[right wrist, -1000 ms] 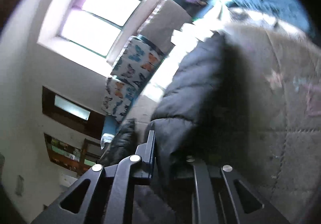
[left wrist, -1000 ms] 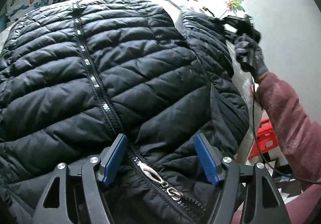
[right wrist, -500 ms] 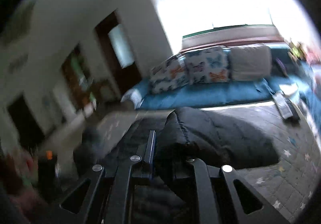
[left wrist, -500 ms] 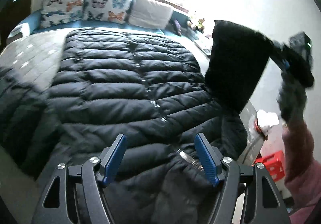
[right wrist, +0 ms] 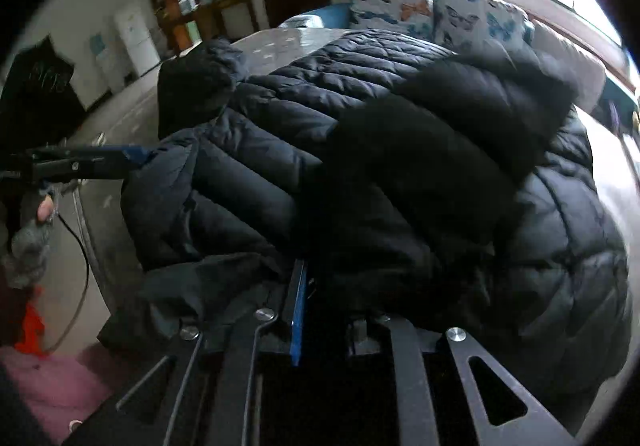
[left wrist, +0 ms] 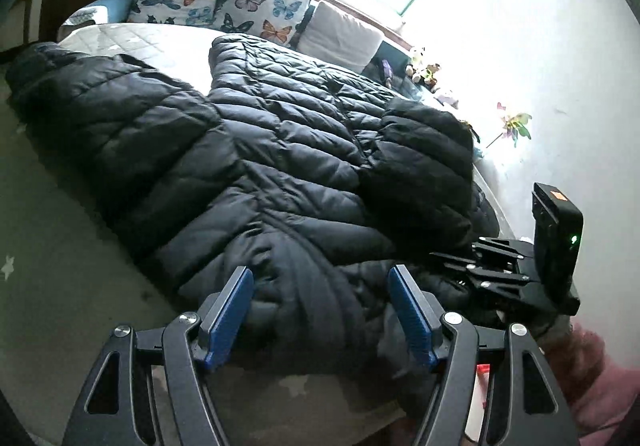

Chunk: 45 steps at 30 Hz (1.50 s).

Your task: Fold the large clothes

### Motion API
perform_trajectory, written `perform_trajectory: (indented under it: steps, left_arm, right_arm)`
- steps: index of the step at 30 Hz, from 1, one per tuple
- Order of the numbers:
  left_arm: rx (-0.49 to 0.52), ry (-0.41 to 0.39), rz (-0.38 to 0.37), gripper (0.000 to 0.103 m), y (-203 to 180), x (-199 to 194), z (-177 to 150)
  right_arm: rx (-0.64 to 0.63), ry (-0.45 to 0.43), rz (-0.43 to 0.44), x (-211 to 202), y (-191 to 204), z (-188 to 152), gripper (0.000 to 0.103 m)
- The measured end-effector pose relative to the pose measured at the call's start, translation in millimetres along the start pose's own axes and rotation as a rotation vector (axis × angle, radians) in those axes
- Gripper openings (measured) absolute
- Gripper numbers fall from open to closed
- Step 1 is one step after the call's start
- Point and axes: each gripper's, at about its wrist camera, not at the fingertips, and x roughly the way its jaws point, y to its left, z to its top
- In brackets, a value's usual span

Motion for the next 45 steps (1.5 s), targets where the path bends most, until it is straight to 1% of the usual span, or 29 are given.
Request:
perform_trajectory:
  steps: [3,5,6,8,10,12,13,14,15,16,17,20,22,23,25,27,29,33,41,45]
  left_arm:
    - [-0.013,-0.016,0.001,0.074,7.1,-7.2,-3.9]
    - [-0.035,-0.025,-0.015,0.074,11.5,-10.2,-5.0]
    - [-0.043,-0.031,-0.023,0.074,12.6,-11.6,-5.4]
    - [-0.052,-0.039,-0.033,0.074,12.1,-13.4,-4.2]
    - [-0.052,-0.041,-0.036,0.074,11.4,-14.4,-3.0]
    - [-0.048,-0.047,-0.03,0.074,10.7,-18.6,-3.2]
    - [-0.047,-0.053,-0.028,0.074,11.0,-21.6,-3.6]
    - [-0.051,-0.061,-0.026,0.074,12.2,-25.3,-4.0]
    - [-0.057,-0.071,-0.025,0.074,13.5,-28.9,-4.0]
    - [-0.062,-0.079,-0.026,0.074,14.3,-32.7,-3.5]
    - [-0.065,-0.085,-0.027,0.074,15.0,-35.5,-3.7]
    - [-0.066,-0.1,-0.027,0.074,15.6,-42.5,-5.1]
    - [-0.071,-0.1,-0.023,0.074,16.6,-45.4,-6.9]
    - [-0.074,-0.099,-0.022,0.074,17.3,-45.6,-7.3]
    - [-0.083,-0.096,-0.019,0.074,19.6,-45.6,-8.3]
    - [-0.09,-0.099,-0.016,0.074,21.6,-46.8,-9.8]
    - [-0.098,-0.097,-0.015,0.074,23.7,-46.0,-9.7]
    - [-0.111,-0.092,-0.012,0.074,26.3,-45.5,-11.6]
    - [-0.117,-0.09,-0.007,0.074,26.7,-45.0,-12.3]
    - [-0.115,-0.087,-0.008,0.074,26.1,-43.6,-12.0]
  right_arm:
    - [0.094,-0.03,0.058,-21.3,-14.1,2.3,0.017]
    - [0.136,-0.066,0.072,-33.2,-19.4,6.8,0.019]
    - [0.14,-0.092,0.061,-39.1,-17.2,9.3,0.02]
    - [0.131,-0.105,0.018,-37.2,-14.4,18.8,0.027]
    - [0.113,-0.105,-0.001,-32.8,-5.5,24.3,0.028]
    - [0.047,-0.116,-0.011,-29.4,16.4,27.4,0.029]
    - [-0.032,-0.127,-0.053,-29.9,33.9,28.4,0.032]
    - [-0.1,-0.134,-0.097,-27.1,47.3,27.2,0.041]
    - [-0.201,-0.139,-0.154,-24.7,66.5,23.0,0.048]
    - [-0.266,-0.142,-0.186,-22.3,79.9,18.6,0.058]
    - [-0.34,-0.14,-0.215,-17.3,96.2,13.2,0.06]
    - [-0.496,-0.098,-0.288,-0.4,121.4,-3.4,0.06]
    - [-0.554,-0.075,-0.324,10.5,128.7,-12.0,0.061]
    - [-0.56,-0.066,-0.324,12.6,129.1,-14.5,0.061]
    - [-0.538,-0.06,-0.313,12.2,126.4,-14.3,0.061]
    - [-0.494,-0.068,-0.286,0.2,119.1,-10.3,0.061]
    - [-0.408,-0.088,-0.243,-10.9,107.9,-1.7,0.061]
    - [-0.231,-0.099,-0.16,-21.8,80.4,10.6,0.061]
    - [0.131,-0.134,0.076,-44.6,10.9,17.8,0.061]
    - [0.238,-0.161,0.081,-50.6,-13.8,17.3,0.061]
